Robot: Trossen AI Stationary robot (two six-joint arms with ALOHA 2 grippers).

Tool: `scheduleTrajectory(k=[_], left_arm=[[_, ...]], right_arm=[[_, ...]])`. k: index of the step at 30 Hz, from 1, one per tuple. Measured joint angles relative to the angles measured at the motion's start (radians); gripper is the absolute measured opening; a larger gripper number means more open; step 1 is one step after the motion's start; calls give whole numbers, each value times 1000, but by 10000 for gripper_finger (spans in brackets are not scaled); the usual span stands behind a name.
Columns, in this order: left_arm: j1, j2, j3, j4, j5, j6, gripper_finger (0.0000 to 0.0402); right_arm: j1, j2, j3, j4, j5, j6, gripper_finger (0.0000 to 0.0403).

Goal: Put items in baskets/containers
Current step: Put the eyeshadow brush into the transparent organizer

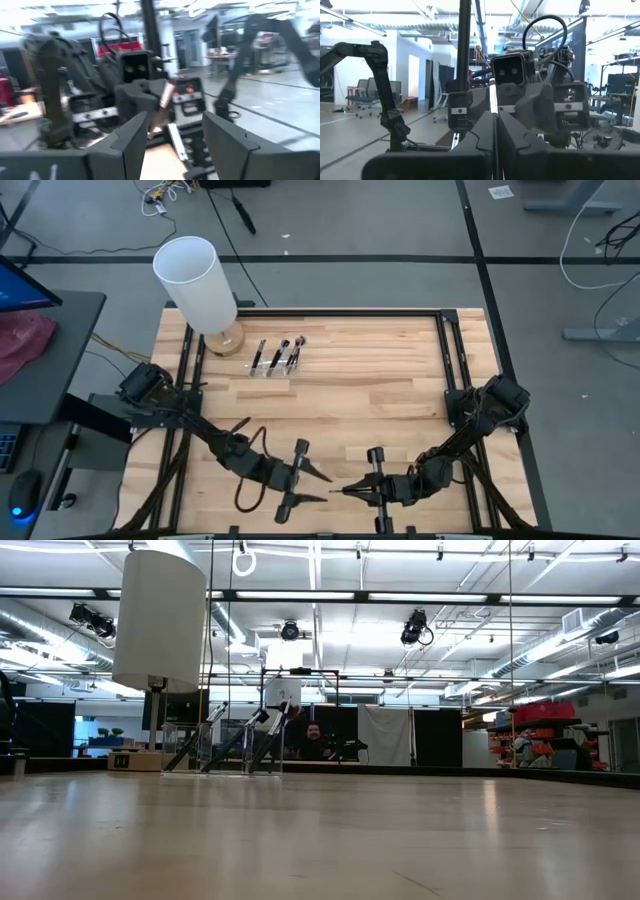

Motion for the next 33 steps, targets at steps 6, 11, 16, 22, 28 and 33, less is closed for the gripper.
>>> scheduleTrajectory(k=[6, 11, 16, 22, 28, 33], left_arm=[[6, 0, 20, -1, -83, 24, 184], [8, 0, 20, 5, -74, 24, 183], [7, 0, 21, 11, -65, 21, 183], [8, 0, 21, 30, -65, 17, 182], [8, 0, 21, 30, -65, 16, 164], [8, 0, 21, 40, -65, 15, 128]], right_arm=[[-2, 0, 0, 15, -16, -1, 7], [-9, 0, 0, 15, -22, 5, 7], [-24, 0, 0, 15, -22, 10, 7], [-45, 0, 0, 15, -22, 35, 7], [-61, 0, 0, 19, -21, 36, 7], [-67, 0, 0, 20, -22, 39, 8]])
